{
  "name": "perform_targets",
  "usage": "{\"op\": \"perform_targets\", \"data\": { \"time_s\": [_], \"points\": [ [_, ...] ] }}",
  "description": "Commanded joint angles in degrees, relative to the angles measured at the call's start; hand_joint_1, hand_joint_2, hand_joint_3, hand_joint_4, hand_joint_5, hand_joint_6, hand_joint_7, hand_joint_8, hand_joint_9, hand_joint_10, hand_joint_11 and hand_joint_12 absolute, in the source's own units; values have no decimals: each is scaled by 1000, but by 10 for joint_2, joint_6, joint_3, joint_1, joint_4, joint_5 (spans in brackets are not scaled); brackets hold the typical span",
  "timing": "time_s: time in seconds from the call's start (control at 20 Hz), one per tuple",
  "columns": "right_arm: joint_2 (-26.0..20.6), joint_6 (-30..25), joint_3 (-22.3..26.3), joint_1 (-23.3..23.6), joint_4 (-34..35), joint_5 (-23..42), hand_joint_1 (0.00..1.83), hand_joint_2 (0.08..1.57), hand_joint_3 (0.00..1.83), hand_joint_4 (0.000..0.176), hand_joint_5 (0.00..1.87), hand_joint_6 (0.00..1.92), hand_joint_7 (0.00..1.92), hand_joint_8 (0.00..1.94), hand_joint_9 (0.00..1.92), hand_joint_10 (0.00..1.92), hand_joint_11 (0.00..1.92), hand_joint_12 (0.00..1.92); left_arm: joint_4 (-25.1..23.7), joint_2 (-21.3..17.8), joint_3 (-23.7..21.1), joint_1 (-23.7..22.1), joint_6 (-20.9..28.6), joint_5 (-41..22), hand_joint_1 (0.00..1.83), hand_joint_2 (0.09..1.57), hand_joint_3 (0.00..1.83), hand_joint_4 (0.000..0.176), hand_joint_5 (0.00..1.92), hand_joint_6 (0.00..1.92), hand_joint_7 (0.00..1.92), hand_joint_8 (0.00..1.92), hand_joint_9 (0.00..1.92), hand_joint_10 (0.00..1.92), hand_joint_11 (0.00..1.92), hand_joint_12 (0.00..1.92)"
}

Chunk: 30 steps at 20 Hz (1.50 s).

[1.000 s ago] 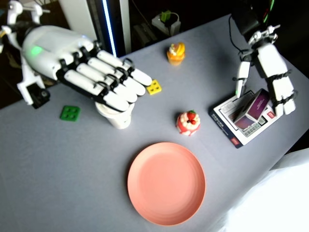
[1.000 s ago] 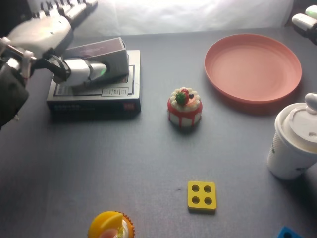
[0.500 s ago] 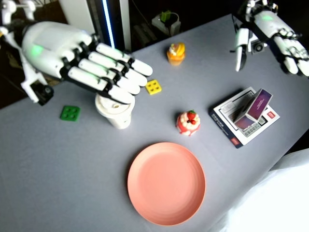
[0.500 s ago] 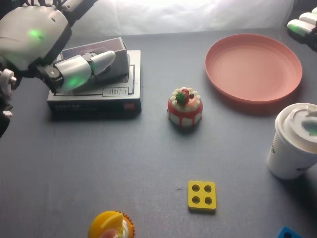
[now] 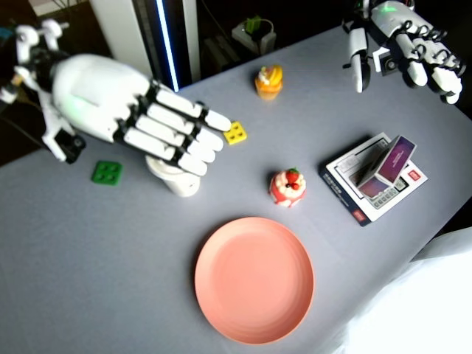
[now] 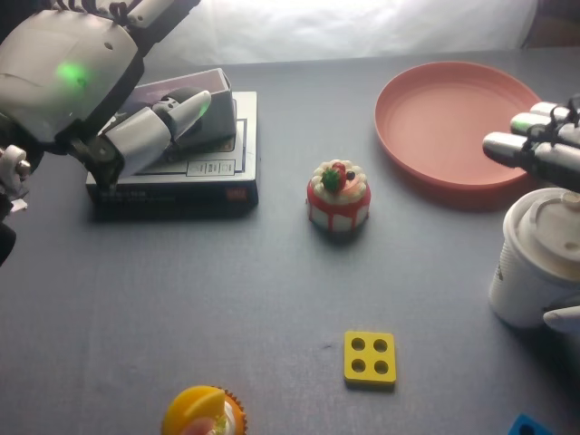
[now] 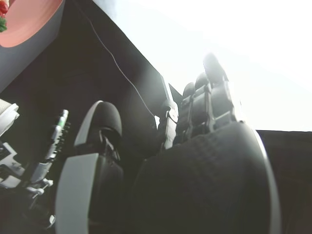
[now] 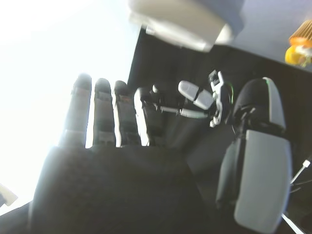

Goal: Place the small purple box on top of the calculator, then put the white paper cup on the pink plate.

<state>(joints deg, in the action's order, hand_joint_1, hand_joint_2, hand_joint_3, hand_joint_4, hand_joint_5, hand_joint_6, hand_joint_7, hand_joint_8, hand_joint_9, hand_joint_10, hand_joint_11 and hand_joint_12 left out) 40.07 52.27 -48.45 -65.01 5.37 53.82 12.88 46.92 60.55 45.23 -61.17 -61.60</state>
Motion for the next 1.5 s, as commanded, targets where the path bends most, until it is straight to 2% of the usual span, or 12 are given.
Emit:
{"op": "perform_targets", "data": {
  "time_s": [0.0, 0.2, 0.25, 0.35, 0.4, 0.6, 0.8, 1.0, 1.05, 1.2, 1.3, 1.45],
  "points": [
    [3, -5, -5, 2, 11, 53, 664, 902, 3, 53, 0, 0, 0, 0, 0, 0, 0, 888, -11, -3, -4, -8, 0, -78, 520, 1407, 1, 154, 0, 0, 0, 0, 0, 0, 0, 387],
    [22, -5, -22, 3, 26, 28, 685, 879, 0, 64, 0, 0, 0, 0, 0, 0, 0, 1553, -15, -4, -8, -5, 0, -88, 520, 1392, 0, 170, 0, 0, 0, 0, 0, 0, 0, 126],
    [28, -6, -27, 5, 28, 18, 735, 888, 0, 59, 0, 0, 0, 0, 0, 0, 0, 1639, -15, -5, -9, -4, 0, -91, 529, 1385, 0, 169, 0, 0, 0, 0, 5, 2, 0, 466],
    [42, -8, -39, 11, 33, -1, 803, 932, 8, 5, 0, 0, 0, 0, 0, 0, 0, 1143, -15, -7, -9, -2, 0, -89, 563, 1387, 0, 156, 0, 0, 0, 0, 31, 20, 0, 949],
    [46, -10, -42, 14, 33, -5, 827, 965, 15, 0, 0, 0, 0, 0, 82, 45, 0, 1200, -14, -7, -9, -2, 0, -88, 579, 1396, 1, 152, 0, 0, 0, 0, 5, 3, 0, 647],
    [49, -14, -48, 23, 32, -9, 1061, 1060, 3, 0, 234, 138, 386, 238, 267, 1199, 92, 1771, -12, -8, -9, -1, 0, -90, 602, 1415, 0, 146, 3, 1, 0, 0, 0, 0, 0, 351],
    [47, -18, -49, 39, 28, 17, 1297, 1203, 32, 0, 248, 1288, 735, 1409, 602, 1901, 687, 1921, -5, -12, -11, 12, 0, -94, 602, 1423, 2, 167, 12, 4, 0, 0, 0, 0, 0, 145],
    [41, -20, -58, 67, 28, 50, 1178, 1152, 0, 0, 235, 1383, 344, 1569, 559, 1921, 731, 1921, -5, -16, -19, 27, 0, -102, 564, 1419, 0, 173, 9, 2, 0, 0, 13, 9, 0, 517],
    [42, -20, -65, 79, 28, 50, 1256, 1253, 16, 0, 166, 1427, 576, 1570, 559, 1921, 711, 1921, -7, -17, -22, 31, 0, -102, 581, 1424, 0, 171, 12, 3, 0, 0, 20, 24, 0, 615],
    [55, -20, -91, 115, 37, 40, 1257, 1199, 0, 0, 154, 1454, 263, 1443, 315, 1801, 450, 1921, -13, -17, -27, 38, 0, -102, 619, 1420, 2, 139, 32, 6, 0, 0, 0, 0, 0, 51],
    [78, -20, -125, 163, 39, 0, 1080, 1361, 5, 0, 395, 1730, 473, 1602, 274, 1638, 208, 1921, -27, -16, -32, 43, 2, -98, 561, 1417, 1, 131, 9, 2, 0, 0, 0, 0, 0, 1],
    [120, -20, -179, 218, 56, -55, 1270, 1321, 3, 0, 198, 1139, 581, 1623, 256, 1484, 1, 1857, -35, -14, -38, 54, 4, -104, 631, 1429, 2, 69, 10, 4, 0, 0, 0, 0, 0, 0]
  ]
}}
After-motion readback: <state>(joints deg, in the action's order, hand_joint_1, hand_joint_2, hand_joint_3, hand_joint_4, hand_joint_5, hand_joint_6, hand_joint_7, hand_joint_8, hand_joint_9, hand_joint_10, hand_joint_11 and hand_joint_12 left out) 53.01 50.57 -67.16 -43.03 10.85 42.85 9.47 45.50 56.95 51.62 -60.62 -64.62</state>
